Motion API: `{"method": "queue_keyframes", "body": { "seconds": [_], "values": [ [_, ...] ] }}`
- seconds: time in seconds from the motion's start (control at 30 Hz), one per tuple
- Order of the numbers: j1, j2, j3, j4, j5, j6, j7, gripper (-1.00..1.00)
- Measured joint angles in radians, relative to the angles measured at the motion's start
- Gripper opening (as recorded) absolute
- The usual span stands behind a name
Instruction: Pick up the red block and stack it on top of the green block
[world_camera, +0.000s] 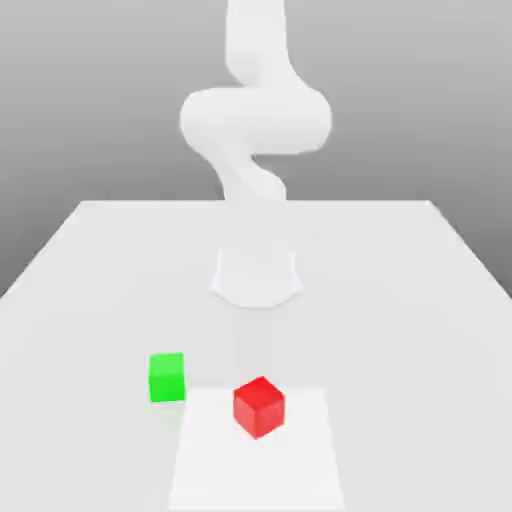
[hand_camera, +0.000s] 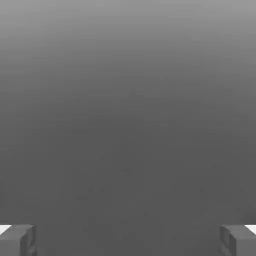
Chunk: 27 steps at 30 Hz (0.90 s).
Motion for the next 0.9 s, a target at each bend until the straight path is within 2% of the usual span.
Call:
{"method": "queue_keyframes", "body": {
  "seconds": [0.2, 0.43, 0.53, 0.63, 0.73, 0.9],
  "values": [
    [-0.116, 0.215, 0.127, -0.144, -0.046, 0.134, 0.279, 0.0],
    [-0.214, 0.476, 0.211, -0.316, -0.075, 0.296, 0.594, 0.0],
    [-0.228, 0.58, 0.221, -0.391, -0.055, 0.367, 0.706, 0.0],
    [-0.221, 0.668, 0.225, -0.459, 0.013, 0.434, 0.774, 0.0],
    [-0.222, 0.723, 0.224, -0.468, 0.012, 0.479, 0.808, 0.0],
    [-0.215, 0.811, 0.196, -0.452, -0.07, 0.551, 0.874, 0.0]
  ]
}}
